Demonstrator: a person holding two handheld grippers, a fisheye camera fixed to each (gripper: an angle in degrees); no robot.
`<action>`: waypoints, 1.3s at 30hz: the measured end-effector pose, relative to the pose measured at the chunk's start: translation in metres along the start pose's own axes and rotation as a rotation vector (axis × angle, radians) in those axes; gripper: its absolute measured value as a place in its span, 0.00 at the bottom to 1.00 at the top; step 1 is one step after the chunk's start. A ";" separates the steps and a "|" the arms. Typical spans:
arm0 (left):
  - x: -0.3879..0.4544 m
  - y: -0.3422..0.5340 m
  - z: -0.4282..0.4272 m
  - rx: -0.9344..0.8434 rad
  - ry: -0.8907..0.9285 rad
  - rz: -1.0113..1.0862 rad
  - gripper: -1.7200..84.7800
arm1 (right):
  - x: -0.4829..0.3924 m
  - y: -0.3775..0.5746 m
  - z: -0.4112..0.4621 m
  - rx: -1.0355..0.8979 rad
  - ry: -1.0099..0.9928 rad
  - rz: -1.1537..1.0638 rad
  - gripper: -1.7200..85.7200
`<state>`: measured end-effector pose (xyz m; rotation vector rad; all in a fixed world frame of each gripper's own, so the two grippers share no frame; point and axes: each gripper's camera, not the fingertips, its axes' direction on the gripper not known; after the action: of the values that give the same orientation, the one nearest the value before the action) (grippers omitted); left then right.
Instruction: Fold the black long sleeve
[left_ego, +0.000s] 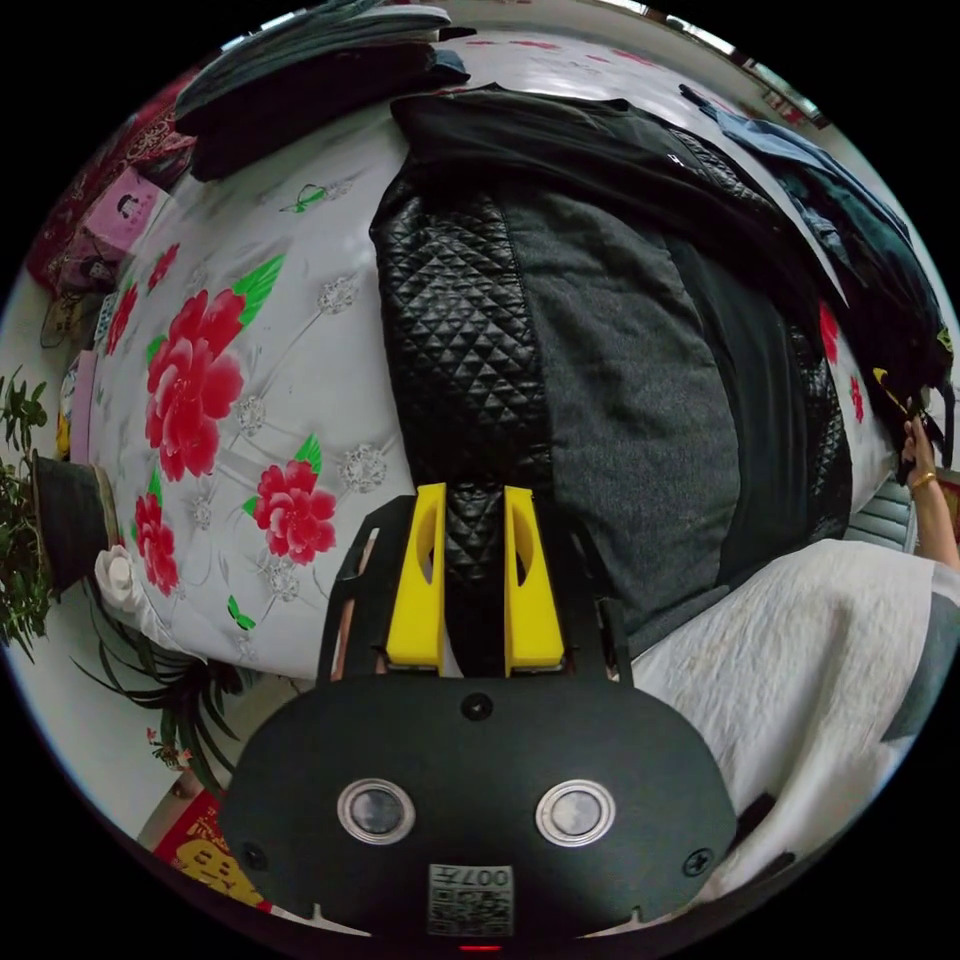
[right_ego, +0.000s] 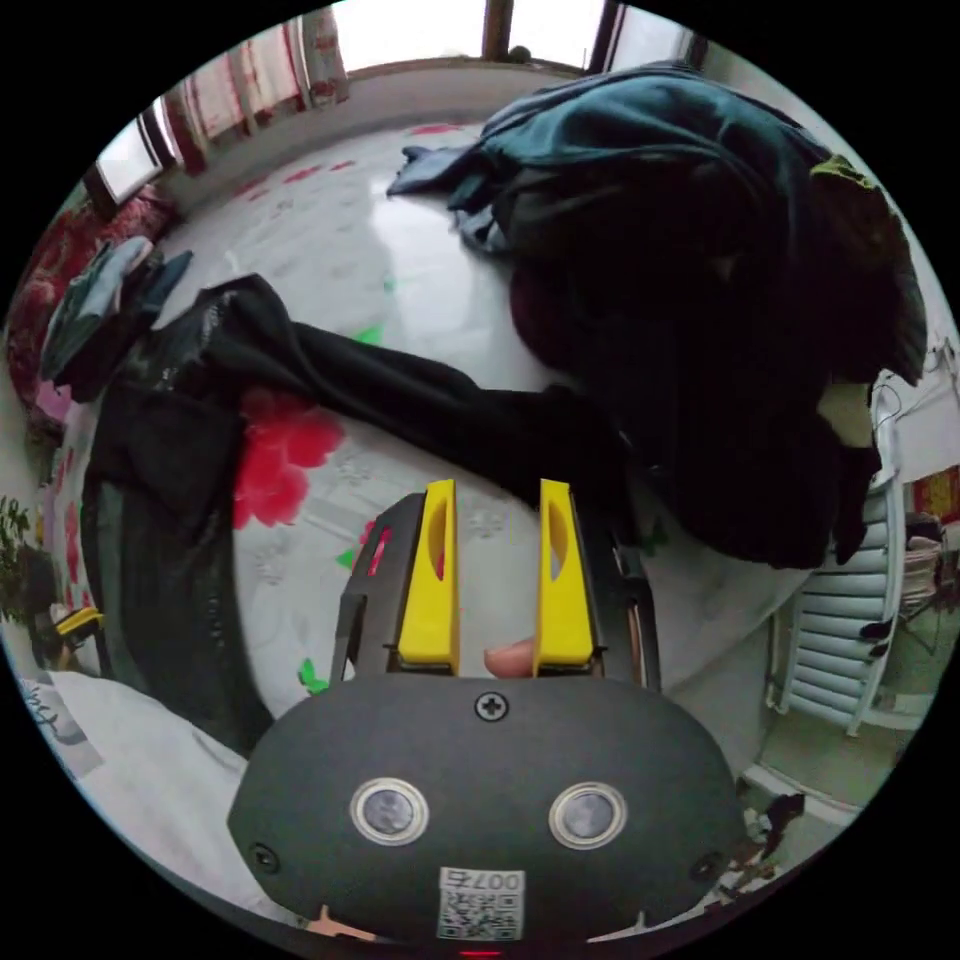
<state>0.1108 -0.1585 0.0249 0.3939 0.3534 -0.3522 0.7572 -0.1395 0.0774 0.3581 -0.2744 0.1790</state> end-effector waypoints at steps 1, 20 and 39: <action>0.000 -0.002 0.000 -0.008 0.001 -0.008 0.12 | 0.009 -0.004 0.017 -0.094 0.020 -0.030 0.09; -0.012 0.010 -0.009 0.026 -0.005 -0.042 0.12 | 0.031 -0.012 -0.244 0.458 -1.316 -0.197 0.02; -0.079 0.086 -0.092 0.294 0.189 -0.037 0.12 | -0.410 0.188 -0.243 0.000 -1.030 -1.008 0.04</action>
<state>0.0512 -0.0241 0.0027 0.7119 0.4963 -0.4056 0.3843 0.0723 -0.2026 0.5282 -1.0619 -1.0333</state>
